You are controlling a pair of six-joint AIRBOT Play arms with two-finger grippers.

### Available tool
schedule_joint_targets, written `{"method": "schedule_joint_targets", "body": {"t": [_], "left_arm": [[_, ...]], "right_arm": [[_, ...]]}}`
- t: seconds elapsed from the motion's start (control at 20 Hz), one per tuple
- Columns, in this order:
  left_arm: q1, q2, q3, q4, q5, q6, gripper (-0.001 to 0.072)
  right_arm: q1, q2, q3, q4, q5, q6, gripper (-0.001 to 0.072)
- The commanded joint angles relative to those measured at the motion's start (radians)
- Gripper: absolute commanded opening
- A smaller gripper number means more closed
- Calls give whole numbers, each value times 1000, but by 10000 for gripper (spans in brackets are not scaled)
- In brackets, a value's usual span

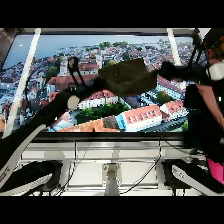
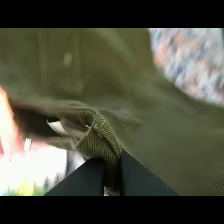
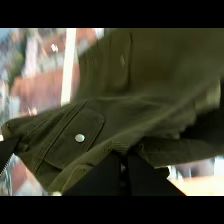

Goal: Fold the clothes and pants, and hang the long-sleeved shirts on hangers.

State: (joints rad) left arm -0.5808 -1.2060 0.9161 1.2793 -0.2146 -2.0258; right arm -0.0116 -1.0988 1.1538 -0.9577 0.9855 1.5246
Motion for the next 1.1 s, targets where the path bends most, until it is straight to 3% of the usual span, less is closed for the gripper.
{"method": "schedule_joint_targets", "body": {"t": [0.0,0.3,0.4,0.5,0.65,0.85,1.05], "left_arm": [[-68,131,-188,3,55,-20,34],[-208,323,-298,4,57,-20,33],[-237,372,-298,3,66,-20,33],[-235,402,-298,3,82,-21,34],[-192,395,-298,-8,99,-92,35],[-59,328,-298,-8,151,-135,36],[49,217,-298,-8,223,-335,36]], "right_arm": [[31,197,-230,-3,17,47,7],[74,455,-351,-30,208,238,7],[74,512,-339,-30,258,367,7],[74,514,-301,-32,260,386,7],[74,388,-217,-53,185,310,8],[74,94,-94,-53,-16,227,8],[75,-170,37,-31,-174,227,8]]}}
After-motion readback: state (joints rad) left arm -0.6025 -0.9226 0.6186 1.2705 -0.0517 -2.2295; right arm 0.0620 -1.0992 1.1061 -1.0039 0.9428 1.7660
